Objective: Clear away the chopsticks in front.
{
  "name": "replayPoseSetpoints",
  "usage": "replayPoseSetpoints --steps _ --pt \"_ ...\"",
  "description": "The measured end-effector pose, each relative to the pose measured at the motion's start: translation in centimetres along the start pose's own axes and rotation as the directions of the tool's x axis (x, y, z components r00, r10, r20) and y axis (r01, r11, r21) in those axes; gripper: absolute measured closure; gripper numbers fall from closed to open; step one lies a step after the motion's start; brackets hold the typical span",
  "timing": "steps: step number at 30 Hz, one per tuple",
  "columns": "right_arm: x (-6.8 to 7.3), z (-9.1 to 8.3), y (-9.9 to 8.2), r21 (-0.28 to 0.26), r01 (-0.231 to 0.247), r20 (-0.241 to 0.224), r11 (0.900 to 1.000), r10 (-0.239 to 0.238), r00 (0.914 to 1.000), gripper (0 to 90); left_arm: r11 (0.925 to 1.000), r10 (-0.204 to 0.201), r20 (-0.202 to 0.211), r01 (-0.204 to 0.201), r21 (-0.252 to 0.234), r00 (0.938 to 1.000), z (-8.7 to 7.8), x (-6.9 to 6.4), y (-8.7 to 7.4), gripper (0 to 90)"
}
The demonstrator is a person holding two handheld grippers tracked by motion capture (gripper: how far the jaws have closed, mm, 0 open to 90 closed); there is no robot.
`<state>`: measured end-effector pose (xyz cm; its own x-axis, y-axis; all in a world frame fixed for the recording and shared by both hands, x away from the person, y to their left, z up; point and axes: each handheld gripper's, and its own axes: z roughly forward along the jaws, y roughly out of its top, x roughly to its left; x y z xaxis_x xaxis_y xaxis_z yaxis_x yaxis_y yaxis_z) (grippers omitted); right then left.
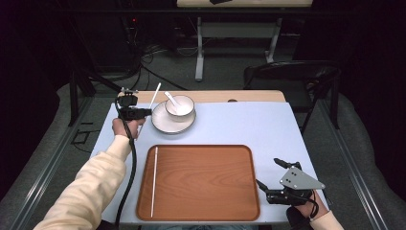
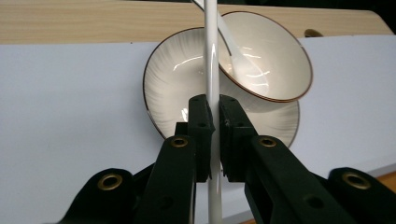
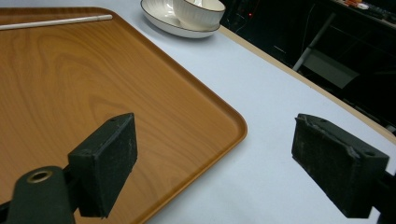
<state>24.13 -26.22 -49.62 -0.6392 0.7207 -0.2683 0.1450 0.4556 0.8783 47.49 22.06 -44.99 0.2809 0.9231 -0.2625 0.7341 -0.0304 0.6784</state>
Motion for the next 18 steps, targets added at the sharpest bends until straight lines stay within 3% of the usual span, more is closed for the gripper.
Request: replayPoseSetpoints --steps 8,18 --pt "0.1 0.0 0.1 -0.003 0.007 -0.003 1.0 -0.007 1.0 13.5 0.9988 0.033 0.043 -0.032 -0.036 0.9985 -2.9 -1.5 -1.9 84.4" --pt "0.1 0.0 0.1 -0.002 0.006 0.0 1.0 -0.006 1.0 13.5 0.9966 0.05 0.096 -0.043 -0.07 0.9941 -5.3 -2.7 -4.6 84.3"
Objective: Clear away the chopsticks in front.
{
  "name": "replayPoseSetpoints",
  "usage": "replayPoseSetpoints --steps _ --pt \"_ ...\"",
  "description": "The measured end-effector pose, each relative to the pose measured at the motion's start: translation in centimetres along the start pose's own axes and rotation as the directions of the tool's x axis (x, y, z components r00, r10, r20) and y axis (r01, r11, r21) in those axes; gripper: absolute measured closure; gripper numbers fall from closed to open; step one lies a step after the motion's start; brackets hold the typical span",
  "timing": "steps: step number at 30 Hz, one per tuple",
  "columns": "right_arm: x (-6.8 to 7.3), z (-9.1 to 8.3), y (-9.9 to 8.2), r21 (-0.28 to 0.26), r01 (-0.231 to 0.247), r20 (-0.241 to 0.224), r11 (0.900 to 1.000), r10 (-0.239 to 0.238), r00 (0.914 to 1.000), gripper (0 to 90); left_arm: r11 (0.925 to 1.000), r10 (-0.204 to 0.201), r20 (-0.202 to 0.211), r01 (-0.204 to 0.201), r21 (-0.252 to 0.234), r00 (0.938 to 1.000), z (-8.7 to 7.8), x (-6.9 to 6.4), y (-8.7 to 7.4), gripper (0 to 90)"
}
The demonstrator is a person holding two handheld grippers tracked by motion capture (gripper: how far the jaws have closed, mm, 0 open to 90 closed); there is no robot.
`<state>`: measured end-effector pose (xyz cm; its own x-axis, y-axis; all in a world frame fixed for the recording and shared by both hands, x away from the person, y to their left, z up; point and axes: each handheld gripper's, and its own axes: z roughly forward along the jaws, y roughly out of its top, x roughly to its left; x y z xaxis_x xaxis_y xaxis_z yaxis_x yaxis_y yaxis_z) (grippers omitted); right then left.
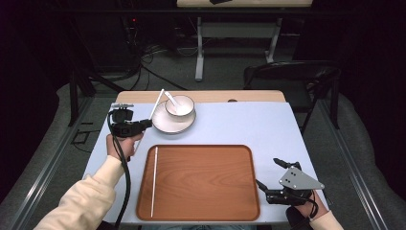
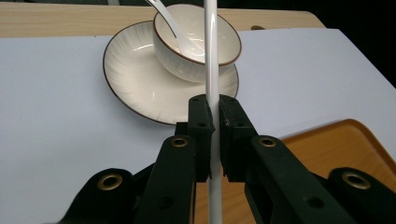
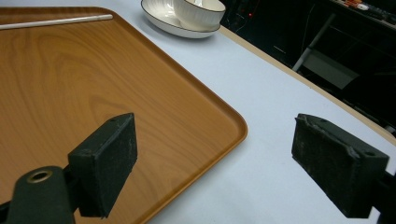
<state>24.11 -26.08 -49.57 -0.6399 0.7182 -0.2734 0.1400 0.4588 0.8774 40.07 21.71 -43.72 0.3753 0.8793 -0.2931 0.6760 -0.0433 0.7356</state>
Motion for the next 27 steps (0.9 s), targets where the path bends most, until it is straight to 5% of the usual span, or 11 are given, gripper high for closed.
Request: replayPoseSetpoints --steps 13,27 --pt "0.0 0.0 0.0 0.001 0.001 0.001 1.0 -0.001 1.0 13.5 0.999 -0.014 0.024 0.015 -0.043 0.9996 -1.5 -1.3 -3.9 84.3" --pt "0.1 0.1 0.1 0.004 0.002 0.001 1.0 -0.002 1.0 13.5 0.9914 -0.13 -0.002 0.13 0.006 0.9915 -1.4 -0.6 -10.1 84.3"
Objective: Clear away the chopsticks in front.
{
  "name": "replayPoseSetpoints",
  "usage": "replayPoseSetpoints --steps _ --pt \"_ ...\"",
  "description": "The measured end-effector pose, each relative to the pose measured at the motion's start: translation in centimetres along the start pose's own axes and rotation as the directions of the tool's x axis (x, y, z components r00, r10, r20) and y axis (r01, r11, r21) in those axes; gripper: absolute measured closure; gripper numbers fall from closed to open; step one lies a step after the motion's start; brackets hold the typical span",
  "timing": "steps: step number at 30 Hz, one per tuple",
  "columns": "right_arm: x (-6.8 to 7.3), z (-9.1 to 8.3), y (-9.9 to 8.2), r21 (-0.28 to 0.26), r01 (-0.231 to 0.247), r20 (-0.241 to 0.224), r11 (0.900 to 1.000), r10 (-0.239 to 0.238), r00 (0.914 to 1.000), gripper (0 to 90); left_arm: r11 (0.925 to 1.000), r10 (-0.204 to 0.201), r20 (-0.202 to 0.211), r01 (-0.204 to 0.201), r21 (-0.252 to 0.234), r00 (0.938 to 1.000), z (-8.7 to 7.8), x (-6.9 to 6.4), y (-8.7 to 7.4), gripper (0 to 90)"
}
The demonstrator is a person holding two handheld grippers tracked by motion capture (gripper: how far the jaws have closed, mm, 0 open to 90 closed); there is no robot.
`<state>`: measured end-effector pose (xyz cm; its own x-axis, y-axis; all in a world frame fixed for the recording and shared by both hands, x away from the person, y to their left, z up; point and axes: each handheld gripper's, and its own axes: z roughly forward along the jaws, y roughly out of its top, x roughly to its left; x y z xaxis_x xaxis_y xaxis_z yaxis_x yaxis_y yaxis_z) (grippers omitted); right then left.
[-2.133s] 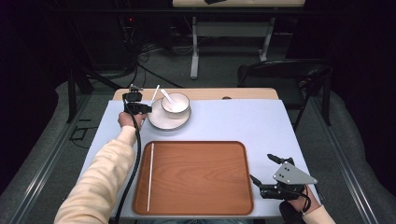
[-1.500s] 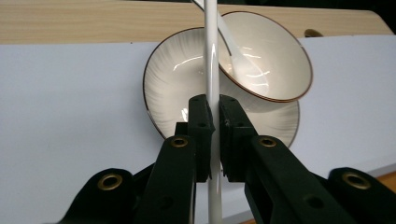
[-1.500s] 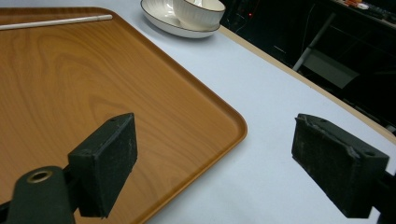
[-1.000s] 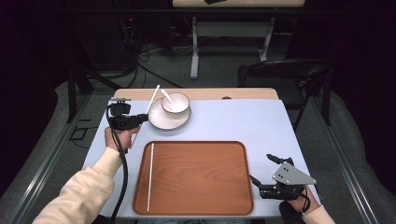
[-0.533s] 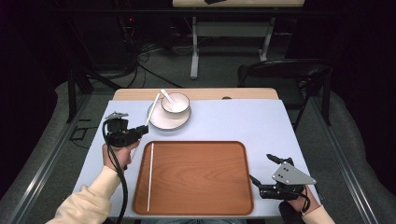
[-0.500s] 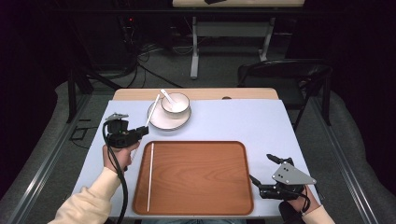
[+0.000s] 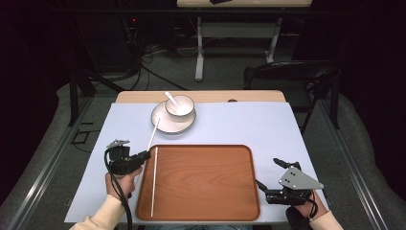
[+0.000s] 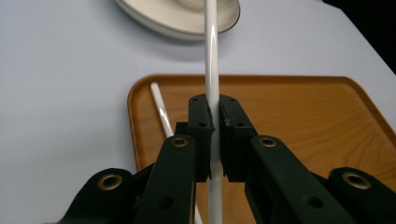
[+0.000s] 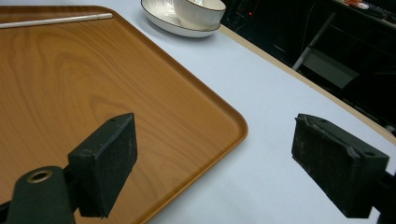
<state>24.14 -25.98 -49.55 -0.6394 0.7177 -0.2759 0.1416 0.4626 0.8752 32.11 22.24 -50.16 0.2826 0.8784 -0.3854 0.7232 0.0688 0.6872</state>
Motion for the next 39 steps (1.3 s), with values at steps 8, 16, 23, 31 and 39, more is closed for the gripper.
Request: replayPoseSetpoints --steps 8,16,23,31,39 --pt "0.0 0.2 0.1 0.002 0.005 -0.007 1.0 -0.005 1.0 13.5 0.9953 -0.057 -0.028 0.059 0.076 0.998 0.5 0.6 -3.0 84.3" --pt "-0.1 0.6 0.3 -0.007 0.009 -0.021 0.9999 -0.009 0.9997 13.5 0.9871 -0.092 -0.074 0.101 0.124 0.993 -0.4 1.1 -4.8 84.2" --pt "0.0 0.9 0.4 -0.008 0.015 -0.032 0.9999 -0.015 0.9994 13.5 0.9776 -0.117 -0.099 0.132 0.164 0.9882 0.2 1.0 -5.3 84.2" --pt "0.0 0.8 0.4 -0.01 0.015 -0.03 0.9998 -0.015 0.9994 13.5 0.9733 -0.109 -0.12 0.13 0.189 0.9867 0.9 0.9 -5.4 84.0" --pt "0.0 0.7 0.4 -0.011 0.016 -0.029 0.9998 -0.016 0.9994 13.5 0.9768 -0.078 -0.115 0.099 0.19 0.9903 1.1 0.6 -5.3 78.0"
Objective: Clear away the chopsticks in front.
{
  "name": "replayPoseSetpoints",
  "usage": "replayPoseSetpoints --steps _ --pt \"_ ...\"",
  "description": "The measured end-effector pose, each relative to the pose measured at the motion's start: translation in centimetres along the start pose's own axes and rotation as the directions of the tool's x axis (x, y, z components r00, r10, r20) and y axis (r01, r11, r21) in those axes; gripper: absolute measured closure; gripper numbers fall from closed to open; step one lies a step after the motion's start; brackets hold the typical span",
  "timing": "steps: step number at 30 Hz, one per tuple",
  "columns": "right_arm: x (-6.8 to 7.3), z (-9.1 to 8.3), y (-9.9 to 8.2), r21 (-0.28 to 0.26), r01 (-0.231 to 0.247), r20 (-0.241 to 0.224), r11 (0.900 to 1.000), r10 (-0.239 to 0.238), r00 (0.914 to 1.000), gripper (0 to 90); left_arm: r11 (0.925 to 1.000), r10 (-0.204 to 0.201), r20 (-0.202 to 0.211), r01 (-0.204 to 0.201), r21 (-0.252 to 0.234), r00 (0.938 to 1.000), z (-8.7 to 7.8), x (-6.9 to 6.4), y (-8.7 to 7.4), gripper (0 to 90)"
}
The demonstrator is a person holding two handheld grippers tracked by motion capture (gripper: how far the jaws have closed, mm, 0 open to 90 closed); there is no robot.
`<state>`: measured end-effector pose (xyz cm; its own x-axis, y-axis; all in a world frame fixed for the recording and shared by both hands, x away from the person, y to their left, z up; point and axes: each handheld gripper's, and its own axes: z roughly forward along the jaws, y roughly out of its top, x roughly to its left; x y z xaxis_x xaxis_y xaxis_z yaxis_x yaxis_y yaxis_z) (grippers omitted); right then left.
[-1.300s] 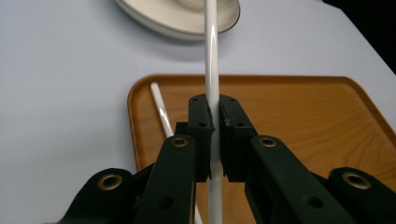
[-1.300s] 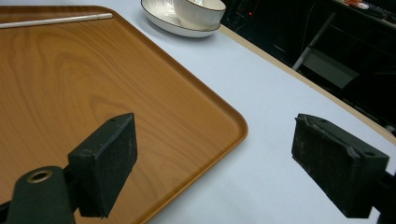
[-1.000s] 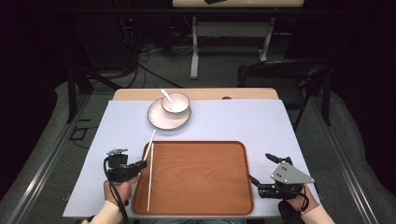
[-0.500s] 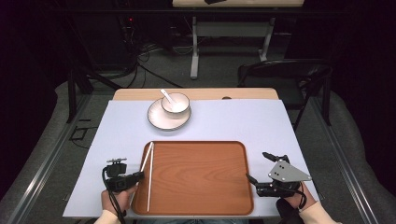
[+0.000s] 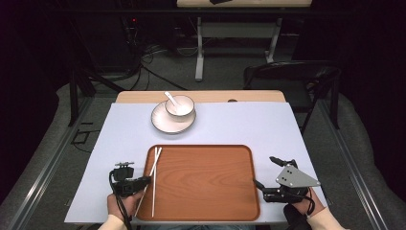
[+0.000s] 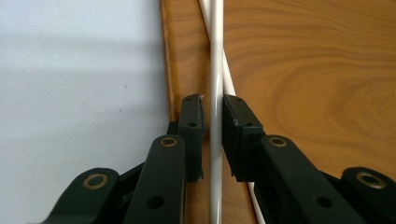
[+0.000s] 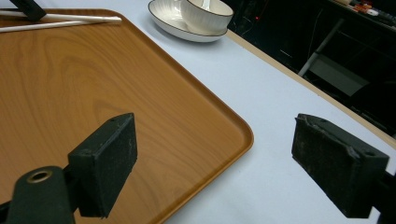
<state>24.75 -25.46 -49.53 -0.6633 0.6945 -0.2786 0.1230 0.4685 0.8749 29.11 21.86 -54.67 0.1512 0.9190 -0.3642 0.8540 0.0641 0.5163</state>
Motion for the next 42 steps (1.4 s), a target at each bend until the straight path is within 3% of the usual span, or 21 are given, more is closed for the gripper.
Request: replayPoseSetpoints --steps 6,10,13,17,20,21,22,23,24,26,29,32,36,39,42 --pt "0.0 0.0 0.0 0.005 0.001 0.001 1.0 -0.001 1.0 13.5 0.9999 0.017 0.008 -0.017 0.001 0.9998 0.2 -0.1 0.3 73.6" --pt "0.0 -0.1 0.0 0.003 -0.002 0.003 1.0 0.002 1.0 13.5 0.9992 0.038 0.034 -0.038 0.006 0.9987 0.2 -0.4 0.4 61.6" --pt "0.0 -0.1 0.0 0.004 -0.002 0.004 1.0 0.002 1.0 13.5 0.9952 0.094 0.048 -0.095 0.024 0.9944 0.2 -1.0 0.7 47.0" --pt "0.1 -0.2 -0.1 0.003 0.0 0.008 1.0 0.0 1.0 13.6 0.9868 0.162 0.08 -0.161 -0.009 0.9836 -0.2 -1.5 1.5 35.8" --pt "0.1 -0.3 -0.1 0.0 0.0 0.009 1.0 0.0 1.0 13.6 0.971 0.239 0.112 -0.237 -0.031 0.9645 -0.6 -1.7 2.5 23.2" --pt "0.1 -0.3 -0.1 0.001 -0.001 0.01 1.0 0.001 1.0 13.6 0.9628 0.27 0.126 -0.266 -0.049 0.9547 -0.8 -1.7 2.8 19.3" --pt "0.1 -0.3 -0.1 0.0 0.0 0.01 1.0 0.0 1.0 13.6 0.9628 0.27 0.126 -0.266 -0.049 0.9547 -0.8 -1.7 2.8 17.5" --pt "0.1 -0.3 -0.1 0.0 -0.001 0.011 1.0 0.001 0.9999 13.6 0.9463 0.322 0.114 -0.315 -0.074 0.9401 -1.1 -1.7 3.4 15.9" --pt "0.1 -0.3 -0.1 -0.001 -0.001 0.012 1.0 0.001 0.9999 13.6 0.9389 0.341 0.124 -0.332 -0.092 0.9318 -1.4 -1.6 3.7 15.5" --pt "0.1 -0.4 -0.1 -0.005 0.001 0.013 1.0 -0.001 0.9999 13.6 0.9268 0.369 0.122 -0.355 -0.124 0.9214 -2.0 -1.5 4.1 13.4" --pt "0.2 -0.5 -0.1 -0.002 0.004 0.014 1.0 -0.004 0.9999 13.6 0.9004 0.427 0.126 -0.407 -0.153 0.8956 -3.2 -1.4 4.5 9.1" --pt "0.2 -0.5 -0.2 0.0 0.002 0.018 1.0 -0.002 0.9998 13.5 0.8739 0.47 0.108 -0.445 -0.195 0.8758 -4.3 -1.1 4.5 5.9" --pt "0.2 -0.6 -0.2 0.001 0.0 0.02 1.0 0.0 0.9998 13.6 0.8526 0.499 0.072 -0.474 -0.22 0.8637 -5.4 -0.8 4.3 1.4" --pt "0.2 -0.7 -0.2 0.002 0.0 0.022 1.0 0.0 0.9998 13.5 0.8341 0.523 0.051 -0.498 -0.237 0.851 -6.2 -0.7 3.9 0.1" --pt "0.2 -0.7 -0.2 0.003 -0.002 0.023 1.0 0.002 0.9997 13.6 0.8277 0.522 0.042 -0.494 -0.267 0.8521 -6.9 -0.4 3.4 0.0"
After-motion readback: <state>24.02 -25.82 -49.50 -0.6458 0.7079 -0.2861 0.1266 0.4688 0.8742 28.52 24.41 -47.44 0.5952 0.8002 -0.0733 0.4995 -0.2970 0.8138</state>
